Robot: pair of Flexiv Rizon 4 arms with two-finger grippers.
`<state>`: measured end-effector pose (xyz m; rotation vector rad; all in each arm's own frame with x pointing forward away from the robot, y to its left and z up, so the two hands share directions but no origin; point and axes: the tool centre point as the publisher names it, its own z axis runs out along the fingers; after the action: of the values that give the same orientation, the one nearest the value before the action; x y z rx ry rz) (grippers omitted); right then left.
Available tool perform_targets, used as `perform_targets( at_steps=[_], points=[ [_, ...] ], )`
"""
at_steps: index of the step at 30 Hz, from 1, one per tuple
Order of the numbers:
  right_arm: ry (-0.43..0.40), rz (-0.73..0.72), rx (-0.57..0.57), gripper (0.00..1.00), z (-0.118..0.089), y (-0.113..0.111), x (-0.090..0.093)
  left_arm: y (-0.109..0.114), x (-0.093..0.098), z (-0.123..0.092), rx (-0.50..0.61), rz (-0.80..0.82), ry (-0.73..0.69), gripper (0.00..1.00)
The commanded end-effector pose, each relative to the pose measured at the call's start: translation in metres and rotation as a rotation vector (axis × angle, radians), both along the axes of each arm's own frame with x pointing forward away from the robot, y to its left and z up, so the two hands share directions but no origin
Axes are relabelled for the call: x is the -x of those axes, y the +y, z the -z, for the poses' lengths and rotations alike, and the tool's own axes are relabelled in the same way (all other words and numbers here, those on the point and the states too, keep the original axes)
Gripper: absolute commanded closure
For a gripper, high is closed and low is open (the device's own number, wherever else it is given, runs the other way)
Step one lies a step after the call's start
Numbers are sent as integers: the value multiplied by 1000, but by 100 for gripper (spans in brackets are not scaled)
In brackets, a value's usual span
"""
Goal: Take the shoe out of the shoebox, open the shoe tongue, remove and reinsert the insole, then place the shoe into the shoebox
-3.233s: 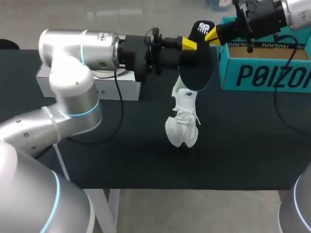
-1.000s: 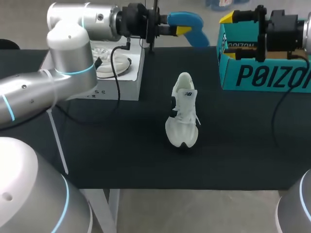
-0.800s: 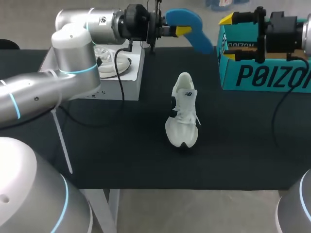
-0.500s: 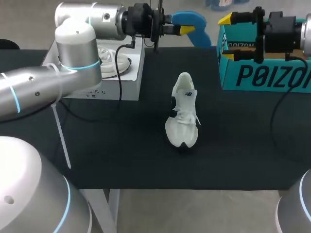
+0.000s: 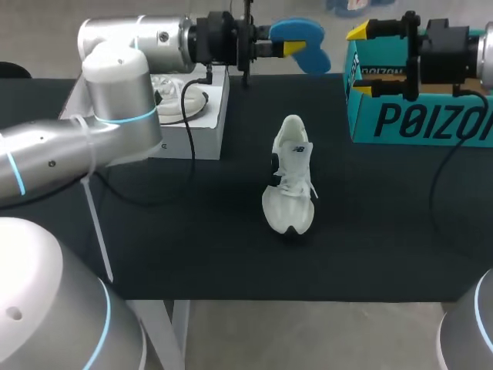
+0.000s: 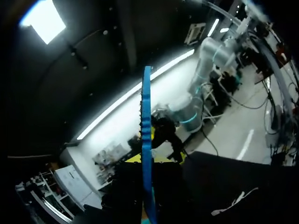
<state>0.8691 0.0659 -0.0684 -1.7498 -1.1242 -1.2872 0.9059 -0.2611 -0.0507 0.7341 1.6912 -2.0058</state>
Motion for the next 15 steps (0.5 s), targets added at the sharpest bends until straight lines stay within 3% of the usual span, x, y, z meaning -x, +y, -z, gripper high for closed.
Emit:
perform_targets(
  at_steps=[1,2,12,15],
  points=[
    [-1,-1,-4,0,1,1,-1,-5,-15,-7,-188,-76,501,100],
    [-1,-2,-4,0,1,1,-1,-4,-18,-7,-171,-156,472,100],
    [0,-5,0,0,2,-1,-1,-4,-18,-7,-171,-156,472,100],
    [-2,-7,0,0,2,-1,-2,-11,-45,-2,-326,-145,877,100]
  ],
)
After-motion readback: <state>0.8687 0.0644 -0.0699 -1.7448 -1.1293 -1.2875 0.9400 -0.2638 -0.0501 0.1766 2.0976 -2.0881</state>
